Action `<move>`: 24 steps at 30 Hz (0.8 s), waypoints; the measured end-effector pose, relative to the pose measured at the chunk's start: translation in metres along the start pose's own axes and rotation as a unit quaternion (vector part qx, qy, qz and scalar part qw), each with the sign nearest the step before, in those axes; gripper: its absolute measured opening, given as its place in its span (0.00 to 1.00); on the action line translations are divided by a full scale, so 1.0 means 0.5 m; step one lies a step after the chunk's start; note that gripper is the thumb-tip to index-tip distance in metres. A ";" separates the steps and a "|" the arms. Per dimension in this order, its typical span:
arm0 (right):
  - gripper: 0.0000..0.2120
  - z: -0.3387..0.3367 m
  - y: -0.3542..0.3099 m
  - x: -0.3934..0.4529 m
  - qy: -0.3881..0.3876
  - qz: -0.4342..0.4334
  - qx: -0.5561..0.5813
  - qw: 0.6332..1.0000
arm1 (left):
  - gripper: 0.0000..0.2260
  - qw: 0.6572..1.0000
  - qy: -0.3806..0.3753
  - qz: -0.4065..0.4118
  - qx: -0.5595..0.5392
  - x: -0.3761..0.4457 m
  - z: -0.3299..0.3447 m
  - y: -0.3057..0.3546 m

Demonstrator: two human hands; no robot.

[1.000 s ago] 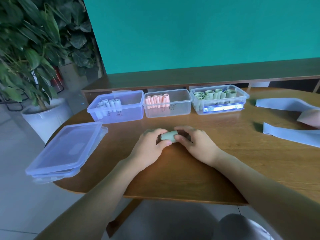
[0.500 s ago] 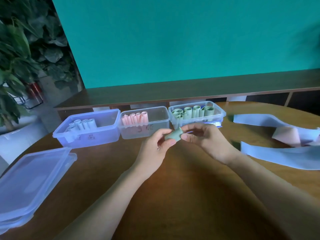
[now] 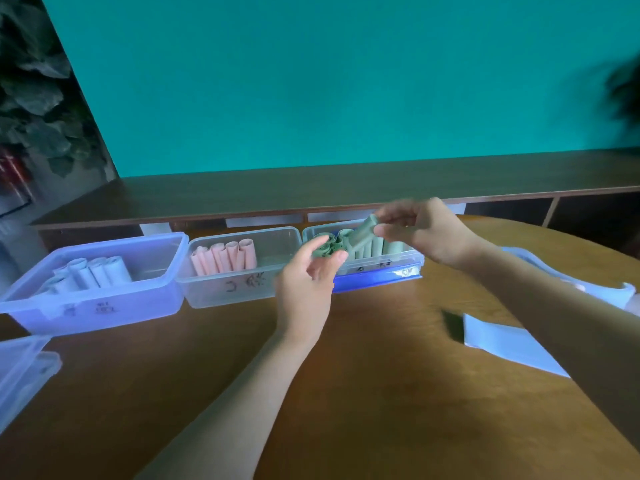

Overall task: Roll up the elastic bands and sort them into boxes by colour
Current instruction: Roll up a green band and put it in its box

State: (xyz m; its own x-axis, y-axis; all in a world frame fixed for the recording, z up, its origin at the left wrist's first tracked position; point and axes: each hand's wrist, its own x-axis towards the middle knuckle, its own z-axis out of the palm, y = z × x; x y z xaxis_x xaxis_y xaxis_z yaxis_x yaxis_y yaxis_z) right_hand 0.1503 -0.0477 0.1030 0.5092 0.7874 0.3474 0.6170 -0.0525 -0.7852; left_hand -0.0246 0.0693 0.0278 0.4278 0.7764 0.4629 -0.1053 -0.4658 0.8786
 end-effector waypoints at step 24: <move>0.19 0.062 0.059 0.128 -0.088 0.039 -0.248 0.964 | 0.16 0.989 -0.020 0.079 0.127 -0.003 -0.008 -0.038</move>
State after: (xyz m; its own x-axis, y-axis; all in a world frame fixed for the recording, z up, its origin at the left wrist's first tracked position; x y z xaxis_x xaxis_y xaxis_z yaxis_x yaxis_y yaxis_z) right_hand 0.1826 0.0200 0.0863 0.4821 0.8593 0.1709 0.8144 -0.3676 -0.4490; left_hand -0.0270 0.0787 0.0107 0.4596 0.6701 0.5829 0.0523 -0.6756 0.7354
